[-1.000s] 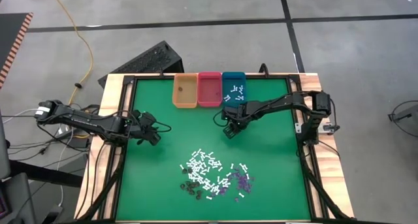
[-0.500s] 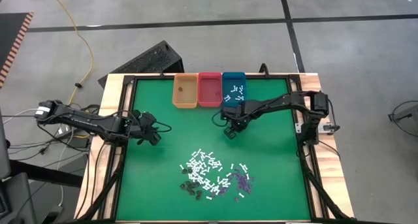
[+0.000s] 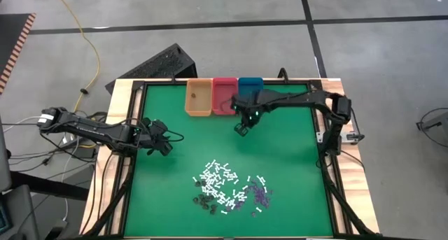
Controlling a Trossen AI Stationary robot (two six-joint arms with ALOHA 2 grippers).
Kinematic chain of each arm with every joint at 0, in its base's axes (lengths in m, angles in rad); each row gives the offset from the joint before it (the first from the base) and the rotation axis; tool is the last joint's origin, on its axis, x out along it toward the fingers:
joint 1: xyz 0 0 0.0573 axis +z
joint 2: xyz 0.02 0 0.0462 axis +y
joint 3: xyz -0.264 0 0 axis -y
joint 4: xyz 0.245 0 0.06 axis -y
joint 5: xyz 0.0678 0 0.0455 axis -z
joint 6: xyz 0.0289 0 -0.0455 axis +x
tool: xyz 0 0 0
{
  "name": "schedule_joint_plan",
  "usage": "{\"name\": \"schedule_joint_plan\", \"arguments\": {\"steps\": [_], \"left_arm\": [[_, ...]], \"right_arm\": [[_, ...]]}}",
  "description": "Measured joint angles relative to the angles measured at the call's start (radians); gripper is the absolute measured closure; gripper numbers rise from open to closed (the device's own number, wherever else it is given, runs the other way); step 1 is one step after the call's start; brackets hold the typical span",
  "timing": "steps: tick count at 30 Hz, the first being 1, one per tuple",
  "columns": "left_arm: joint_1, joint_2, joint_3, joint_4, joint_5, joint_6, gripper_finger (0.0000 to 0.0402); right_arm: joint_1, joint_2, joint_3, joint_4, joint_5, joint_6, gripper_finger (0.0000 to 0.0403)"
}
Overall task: Sort Halloween decoration
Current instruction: Put the white bone toy into the blue bin
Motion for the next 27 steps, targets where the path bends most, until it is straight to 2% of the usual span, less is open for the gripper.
{"name": "schedule_joint_plan", "arguments": {"steps": [6, 11, 16, 27], "left_arm": [[0.0, 0.0, 0.0, 0.0, -0.001, 0.0, 0.0223], [0.0, 0.0, 0.0, 0.0, -0.002, 0.0, 0.0223], [0.0, 0.0, 0.0, 0.0, -0.002, -0.001, 0.0223], [0.0, 0.0, 0.0, 0.0, -0.002, -0.004, 0.0223]], "right_arm": [[-0.124, -0.002, 0.132, -0.007, 0.056, -0.095, 0.0378], [-0.216, -0.003, 0.152, -0.008, 0.078, -0.11, 0.0366], [-0.27, -0.002, 0.152, -0.001, 0.117, -0.169, 0.0334], [-0.274, -0.001, 0.152, 0.004, 0.138, -0.188, 0.0229]]}}
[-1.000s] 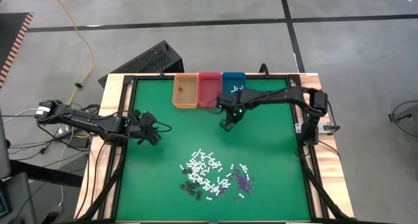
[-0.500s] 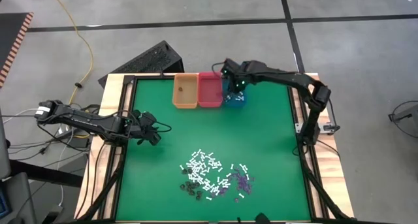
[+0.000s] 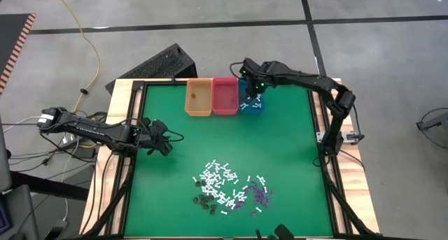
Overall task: Sort Halloween decoration
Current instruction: Put the white bone toy into the blue bin
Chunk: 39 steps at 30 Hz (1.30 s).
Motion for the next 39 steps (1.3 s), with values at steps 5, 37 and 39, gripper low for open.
{"name": "schedule_joint_plan", "arguments": {"steps": [5, 37, 39], "left_arm": [[0.0, 0.0, 0.0, 0.0, 0.003, -0.003, 0.0223], [0.0, 0.0, 0.0, 0.015, 0.048, 0.023, 0.0223], [0.0, 0.0, 0.0, 0.033, 0.046, 0.029, 0.0223]], "right_arm": [[0.05, -0.001, 0.0, -0.069, -0.074, -0.015, 0.0227], [0.93, 0.012, -0.264, -0.041, -0.155, 0.771, 0.0236], [0.927, 0.024, -0.265, -0.029, -0.129, 0.768, 0.0236]]}}
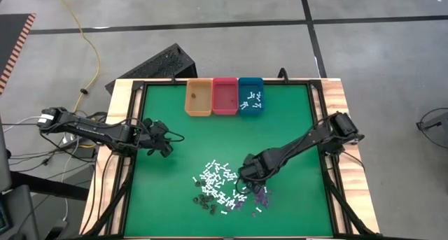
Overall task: Sort Halloween decoration
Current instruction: Put the white bone toy into the blue bin
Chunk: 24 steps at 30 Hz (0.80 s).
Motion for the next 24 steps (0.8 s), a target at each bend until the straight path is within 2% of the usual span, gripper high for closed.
{"name": "schedule_joint_plan", "arguments": {"steps": [7, 14, 18, 21, 24], "left_arm": [[0.0, 0.0, 0.0, 0.014, 0.0, 0.019, 0.0223], [0.0, 0.0, 0.0, 0.015, 0.001, 0.02, 0.0223], [0.0, 0.0, 0.0, 0.014, 0.001, 0.019, 0.0223], [0.0, 0.0, 0.0, 0.014, 0.001, 0.018, 0.0223], [0.0, 0.0, 0.0, 0.014, 0.001, 0.018, 0.0223]], "right_arm": [[-0.013, 0.017, -0.015, 0.051, 0.009, -0.027, 0.0237], [-0.008, 0.023, -0.115, 0.198, -0.053, 0.0, 0.0237], [-0.009, 0.021, -0.127, 0.207, -0.063, 0.001, 0.0238], [-0.01, 0.022, -0.127, 0.205, -0.063, 0.001, 0.0252], [-0.013, 0.022, -0.128, 0.2, -0.062, -0.001, 0.0286]]}}
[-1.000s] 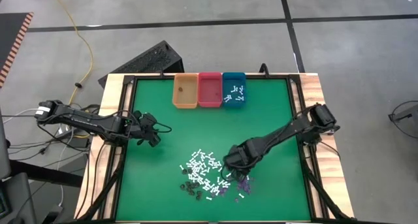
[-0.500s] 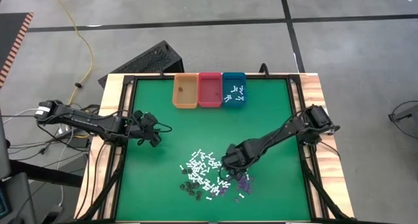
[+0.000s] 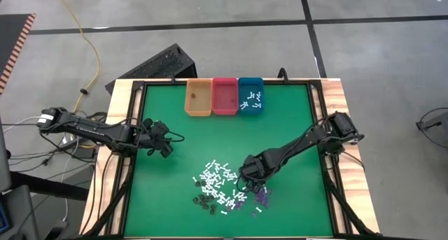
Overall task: Sort Halloween decoration
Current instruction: Put the white bone toy into the blue bin
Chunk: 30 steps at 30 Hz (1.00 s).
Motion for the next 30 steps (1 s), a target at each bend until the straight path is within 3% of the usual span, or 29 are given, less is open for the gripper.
{"name": "schedule_joint_plan", "arguments": {"steps": [9, 21, 30], "left_arm": [[0.0, 0.0, 0.0, 0.001, 0.0, -0.001, 0.0223], [0.0, 0.0, 0.0, 0.002, 0.0, -0.001, 0.0223], [0.0, 0.0, 0.0, 0.002, -0.012, 0.01, 0.0223]], "right_arm": [[-0.005, 0.0, -0.002, -0.011, 0.002, -0.007, 0.0386], [-0.073, -0.125, -0.004, -0.023, 0.028, -0.054, 0.0381], [-0.312, -0.273, -0.003, -0.046, 0.092, -0.276, 0.0377]]}}
